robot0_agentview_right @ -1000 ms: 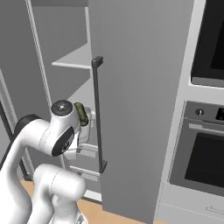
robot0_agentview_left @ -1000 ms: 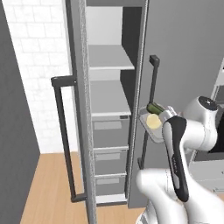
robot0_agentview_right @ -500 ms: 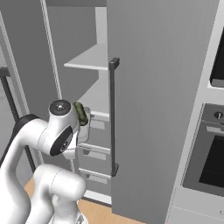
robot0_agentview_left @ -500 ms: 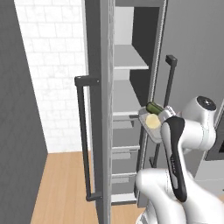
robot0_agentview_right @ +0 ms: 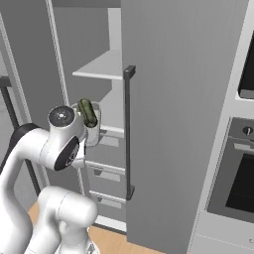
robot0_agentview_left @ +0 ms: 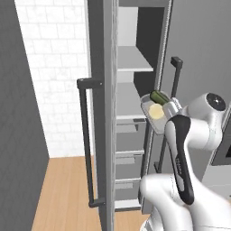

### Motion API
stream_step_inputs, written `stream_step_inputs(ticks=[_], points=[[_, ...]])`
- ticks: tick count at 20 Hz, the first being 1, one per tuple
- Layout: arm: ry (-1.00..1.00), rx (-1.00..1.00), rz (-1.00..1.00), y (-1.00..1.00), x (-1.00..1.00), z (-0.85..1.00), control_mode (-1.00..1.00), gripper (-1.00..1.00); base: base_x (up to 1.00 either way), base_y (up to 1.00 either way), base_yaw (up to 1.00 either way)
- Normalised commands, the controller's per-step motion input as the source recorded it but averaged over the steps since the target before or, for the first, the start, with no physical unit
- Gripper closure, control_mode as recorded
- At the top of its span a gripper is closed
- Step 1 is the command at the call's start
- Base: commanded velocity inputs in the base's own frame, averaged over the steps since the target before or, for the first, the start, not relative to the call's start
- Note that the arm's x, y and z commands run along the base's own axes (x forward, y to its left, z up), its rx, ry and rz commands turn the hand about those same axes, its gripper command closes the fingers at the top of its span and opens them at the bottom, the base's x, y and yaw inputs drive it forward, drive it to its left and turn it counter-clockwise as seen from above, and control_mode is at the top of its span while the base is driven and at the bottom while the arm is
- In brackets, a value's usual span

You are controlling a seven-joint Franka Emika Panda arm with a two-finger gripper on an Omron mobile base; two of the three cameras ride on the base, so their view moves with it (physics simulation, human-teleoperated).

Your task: Take the meat container that has the shrimp and place it on the second highest rack of the freezer. Then take the vegetable container that has the mushroom and cucumber and place it on the highest rack of the freezer.

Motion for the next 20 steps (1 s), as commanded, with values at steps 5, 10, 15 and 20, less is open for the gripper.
stream_step_inputs(ticks=[5,10,15,20], points=[[-0.05,0.0,0.0,0.26,0.21,0.66,-1.0,1.0,0.0,0.0,0.0],[-0.01,0.03,-0.01,0.12,0.3,0.67,-1.0,1.0,0.0,0.0,0.0],[0.0,0.08,-0.03,0.0,0.39,0.5,-1.0,1.0,0.0,0.0,0.0],[-0.05,0.04,-0.08,0.01,0.42,0.31,-1.0,1.0,0.0,0.0,0.0]])
